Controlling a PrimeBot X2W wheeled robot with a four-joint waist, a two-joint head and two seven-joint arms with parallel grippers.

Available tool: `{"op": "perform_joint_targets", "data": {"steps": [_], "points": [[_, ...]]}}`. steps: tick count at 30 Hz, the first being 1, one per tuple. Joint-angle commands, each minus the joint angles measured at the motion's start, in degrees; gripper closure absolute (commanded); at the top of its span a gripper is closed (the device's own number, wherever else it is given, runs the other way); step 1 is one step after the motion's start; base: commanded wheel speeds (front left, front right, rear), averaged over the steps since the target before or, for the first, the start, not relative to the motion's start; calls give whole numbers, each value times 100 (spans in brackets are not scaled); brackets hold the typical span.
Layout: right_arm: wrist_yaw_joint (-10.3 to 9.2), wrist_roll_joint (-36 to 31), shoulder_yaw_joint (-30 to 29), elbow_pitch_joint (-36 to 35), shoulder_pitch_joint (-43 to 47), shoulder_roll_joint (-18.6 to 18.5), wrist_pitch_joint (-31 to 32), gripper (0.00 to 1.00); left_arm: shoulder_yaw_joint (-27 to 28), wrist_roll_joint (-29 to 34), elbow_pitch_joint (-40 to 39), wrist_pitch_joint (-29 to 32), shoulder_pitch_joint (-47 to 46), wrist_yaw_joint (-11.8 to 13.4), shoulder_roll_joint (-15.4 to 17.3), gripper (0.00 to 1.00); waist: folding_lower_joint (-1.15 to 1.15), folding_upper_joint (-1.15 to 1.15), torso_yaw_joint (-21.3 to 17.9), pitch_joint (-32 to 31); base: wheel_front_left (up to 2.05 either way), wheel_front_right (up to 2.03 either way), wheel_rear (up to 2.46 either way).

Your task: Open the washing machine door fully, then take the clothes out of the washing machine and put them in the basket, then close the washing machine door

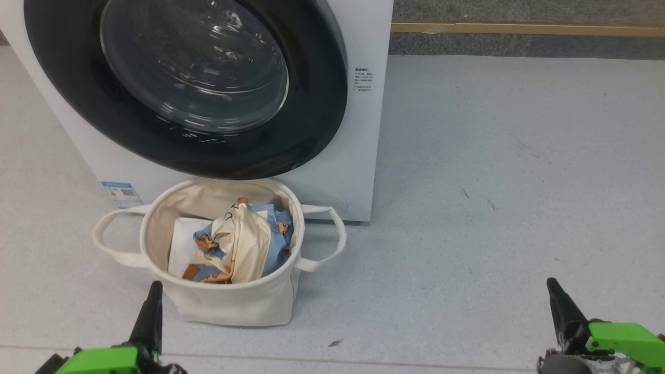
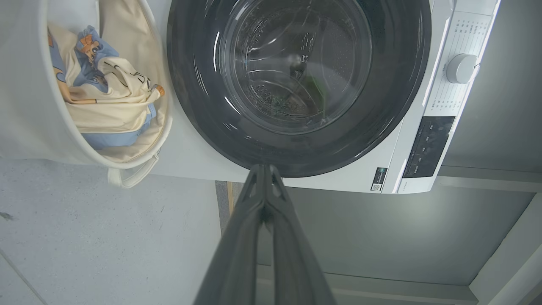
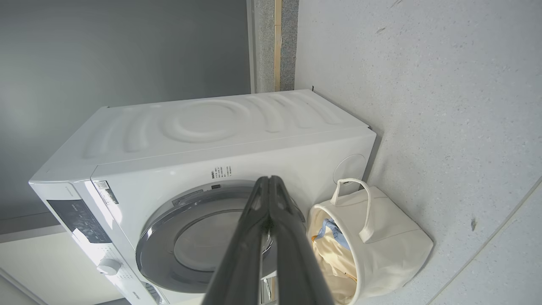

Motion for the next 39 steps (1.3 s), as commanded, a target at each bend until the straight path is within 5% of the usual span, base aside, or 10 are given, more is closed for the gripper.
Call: {"op": "perform_joint_targets", "data": {"steps": [1,39], "points": [[1,29,106,-182,-289,-33,46,100,195,-20,-220,49,-138,-40,30,100,0,0,0,0,0,0,0],[1,31,108,-182,-289,-33,45,100,194,-21,-221,48,-138,-40,30,100,0,0,0,0,0,0,0]]}}
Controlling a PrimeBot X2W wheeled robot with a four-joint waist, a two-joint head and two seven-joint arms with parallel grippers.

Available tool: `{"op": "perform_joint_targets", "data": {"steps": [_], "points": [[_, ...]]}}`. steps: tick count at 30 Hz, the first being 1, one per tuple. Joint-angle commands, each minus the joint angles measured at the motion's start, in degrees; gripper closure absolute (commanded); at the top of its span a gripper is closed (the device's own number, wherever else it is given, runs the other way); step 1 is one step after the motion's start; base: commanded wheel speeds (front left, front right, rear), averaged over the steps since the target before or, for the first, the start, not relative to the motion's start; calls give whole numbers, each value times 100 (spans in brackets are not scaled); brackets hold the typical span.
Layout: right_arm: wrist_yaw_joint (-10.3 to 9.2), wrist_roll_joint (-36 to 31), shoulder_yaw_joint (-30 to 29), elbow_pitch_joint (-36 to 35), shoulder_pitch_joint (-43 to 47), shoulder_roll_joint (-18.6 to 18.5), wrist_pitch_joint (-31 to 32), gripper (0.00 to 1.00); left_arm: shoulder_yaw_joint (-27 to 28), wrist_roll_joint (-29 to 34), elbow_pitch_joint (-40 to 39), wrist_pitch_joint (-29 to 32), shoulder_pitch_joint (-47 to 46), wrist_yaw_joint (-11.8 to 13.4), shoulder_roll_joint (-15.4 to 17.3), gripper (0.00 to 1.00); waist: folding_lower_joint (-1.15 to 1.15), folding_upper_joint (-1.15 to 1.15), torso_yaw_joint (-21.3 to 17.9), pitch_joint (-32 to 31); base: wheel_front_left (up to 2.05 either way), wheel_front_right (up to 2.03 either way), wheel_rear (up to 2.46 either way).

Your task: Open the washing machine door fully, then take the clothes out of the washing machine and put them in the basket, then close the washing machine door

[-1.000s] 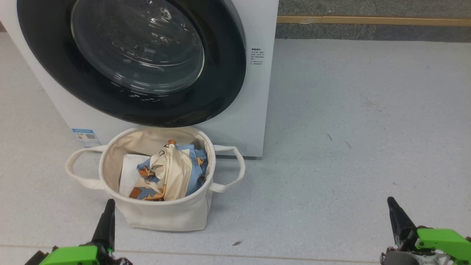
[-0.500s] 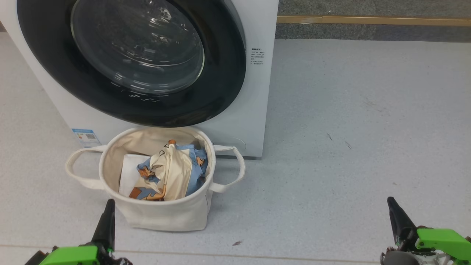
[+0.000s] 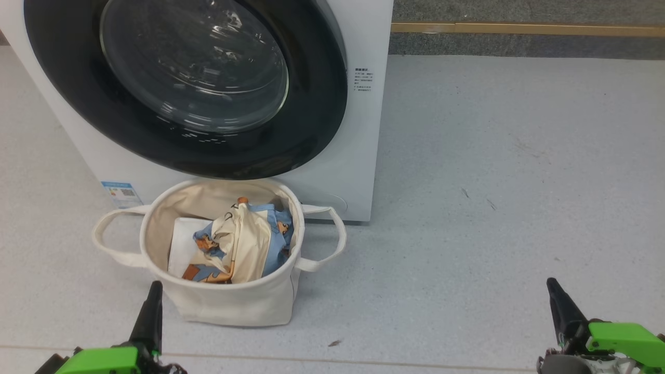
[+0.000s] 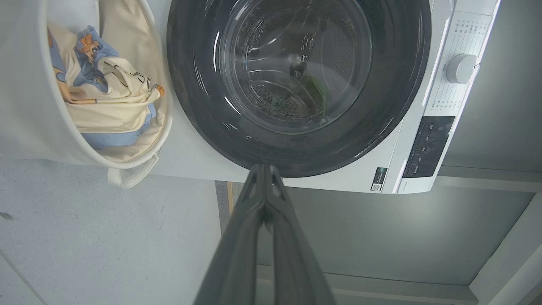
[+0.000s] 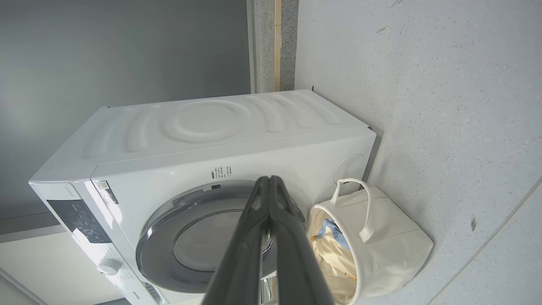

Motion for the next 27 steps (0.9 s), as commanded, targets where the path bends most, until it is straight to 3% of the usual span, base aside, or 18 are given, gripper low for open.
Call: {"op": "perform_joint_targets", "data": {"steps": [1,27], "points": [[1,31,109,-182,-289,-33,45,100,193,-21,-220,48,-138,-40,30,100,0,0,0,0,0,0,0],[1,31,110,-182,-289,-33,44,100,192,-21,-220,47,-138,-40,30,100,0,0,0,0,0,0,0]]}}
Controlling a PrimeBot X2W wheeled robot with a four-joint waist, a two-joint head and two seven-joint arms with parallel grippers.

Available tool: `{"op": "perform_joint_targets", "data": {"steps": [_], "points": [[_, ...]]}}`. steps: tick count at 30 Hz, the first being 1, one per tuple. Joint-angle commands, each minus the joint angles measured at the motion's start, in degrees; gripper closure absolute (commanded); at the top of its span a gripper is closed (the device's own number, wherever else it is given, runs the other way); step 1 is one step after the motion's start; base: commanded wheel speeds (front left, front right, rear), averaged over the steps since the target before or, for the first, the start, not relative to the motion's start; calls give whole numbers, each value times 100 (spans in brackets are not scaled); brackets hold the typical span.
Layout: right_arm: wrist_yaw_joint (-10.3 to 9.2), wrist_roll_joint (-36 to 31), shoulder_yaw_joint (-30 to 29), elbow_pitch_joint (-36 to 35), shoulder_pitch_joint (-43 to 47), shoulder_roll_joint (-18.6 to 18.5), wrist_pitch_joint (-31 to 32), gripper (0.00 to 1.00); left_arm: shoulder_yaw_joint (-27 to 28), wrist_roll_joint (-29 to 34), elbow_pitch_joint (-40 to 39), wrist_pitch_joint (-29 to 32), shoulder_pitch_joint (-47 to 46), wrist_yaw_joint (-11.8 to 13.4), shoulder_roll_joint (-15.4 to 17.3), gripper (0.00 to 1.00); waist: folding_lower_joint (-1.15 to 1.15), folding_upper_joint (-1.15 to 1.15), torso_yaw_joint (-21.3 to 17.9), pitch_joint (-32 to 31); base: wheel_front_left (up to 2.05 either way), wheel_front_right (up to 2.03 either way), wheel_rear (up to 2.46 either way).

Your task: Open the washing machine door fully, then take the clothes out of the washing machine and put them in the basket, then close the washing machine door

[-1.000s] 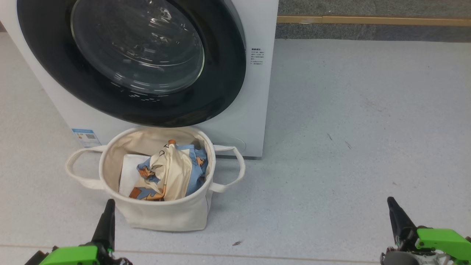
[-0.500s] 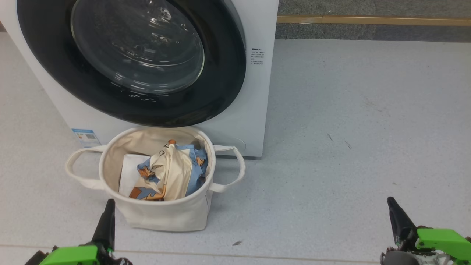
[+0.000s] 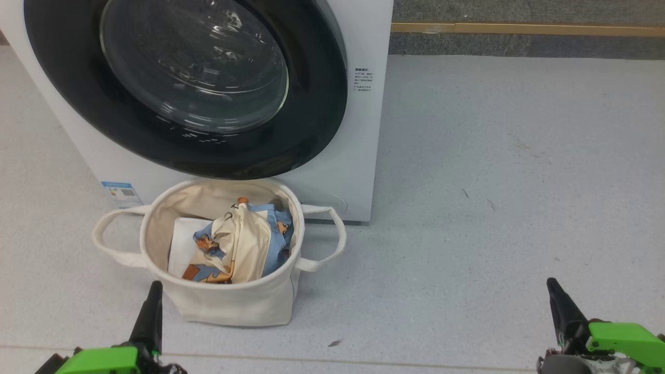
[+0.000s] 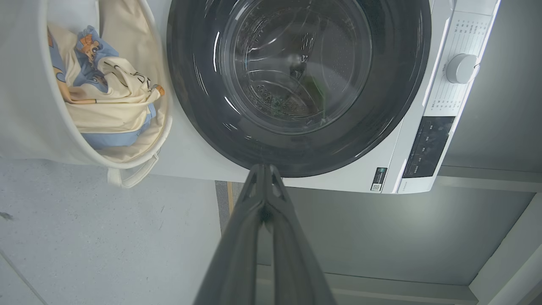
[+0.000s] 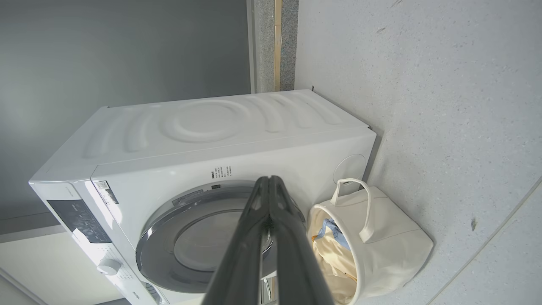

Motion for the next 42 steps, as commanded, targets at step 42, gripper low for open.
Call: {"op": "perform_joint_targets", "data": {"steps": [42], "points": [[1,32,110,-182,-288,-33,44,100,192,-22,-220,46,-138,-40,31,100,0,0,0,0,0,0,0]]}}
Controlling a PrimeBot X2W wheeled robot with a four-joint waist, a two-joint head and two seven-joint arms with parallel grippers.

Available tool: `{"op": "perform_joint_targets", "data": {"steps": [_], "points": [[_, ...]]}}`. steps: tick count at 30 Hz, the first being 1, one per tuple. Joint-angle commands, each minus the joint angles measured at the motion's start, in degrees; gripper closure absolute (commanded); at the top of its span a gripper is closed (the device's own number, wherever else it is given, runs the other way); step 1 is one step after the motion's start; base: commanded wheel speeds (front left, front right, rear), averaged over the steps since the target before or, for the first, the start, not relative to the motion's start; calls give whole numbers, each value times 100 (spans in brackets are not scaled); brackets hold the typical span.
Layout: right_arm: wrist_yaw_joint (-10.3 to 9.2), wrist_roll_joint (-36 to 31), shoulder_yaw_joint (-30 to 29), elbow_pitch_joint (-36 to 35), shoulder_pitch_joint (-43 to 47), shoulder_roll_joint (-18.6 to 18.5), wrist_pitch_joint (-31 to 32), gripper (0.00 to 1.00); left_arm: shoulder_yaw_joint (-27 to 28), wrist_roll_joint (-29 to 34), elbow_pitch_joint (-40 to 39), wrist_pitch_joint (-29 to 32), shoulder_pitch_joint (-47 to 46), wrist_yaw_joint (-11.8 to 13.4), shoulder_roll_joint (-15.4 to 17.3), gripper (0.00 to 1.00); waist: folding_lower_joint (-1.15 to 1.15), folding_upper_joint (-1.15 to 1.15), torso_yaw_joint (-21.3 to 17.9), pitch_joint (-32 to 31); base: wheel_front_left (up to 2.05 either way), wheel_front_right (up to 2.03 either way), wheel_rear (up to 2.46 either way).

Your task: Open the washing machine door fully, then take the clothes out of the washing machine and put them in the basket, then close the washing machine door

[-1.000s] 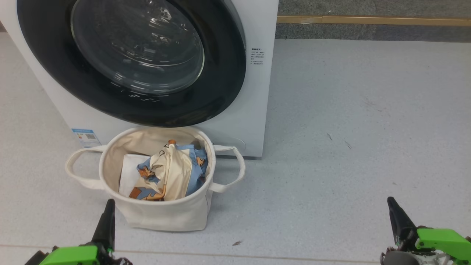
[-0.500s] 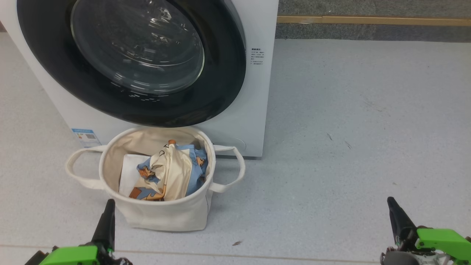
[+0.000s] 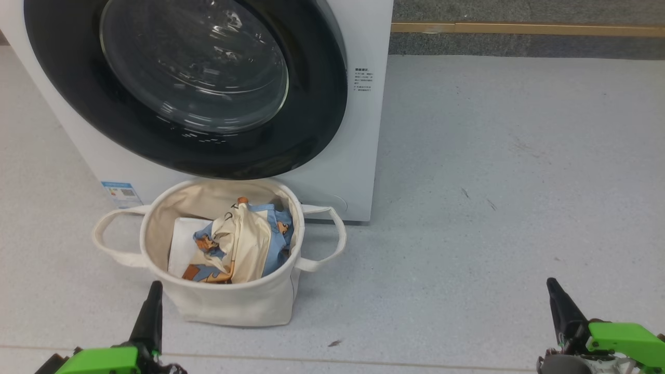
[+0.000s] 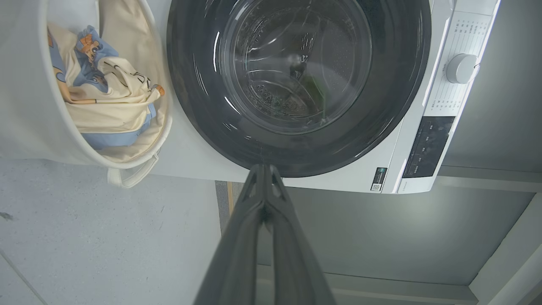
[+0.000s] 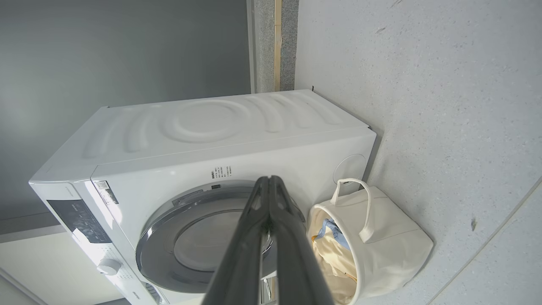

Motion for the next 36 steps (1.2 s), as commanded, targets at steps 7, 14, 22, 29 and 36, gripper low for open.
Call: {"op": "perform_joint_targets", "data": {"steps": [7,14,22,29,36], "points": [[1,32,110,-182,-288,-33,44,100,192,-22,-220,47,-138,-40,31,100,0,0,0,0,0,0,0],[1,32,110,-182,-288,-33,44,100,192,-22,-220,47,-138,-40,31,100,0,0,0,0,0,0,0],[1,32,110,-182,-288,-33,43,100,192,-22,-220,47,-138,-40,31,100,0,0,0,0,0,0,0],[1,32,111,-182,-288,-33,43,100,191,-22,-220,47,-138,-40,31,100,0,0,0,0,0,0,0],[1,32,111,-182,-288,-33,43,100,191,-22,-220,47,-138,-40,31,100,0,0,0,0,0,0,0]]}}
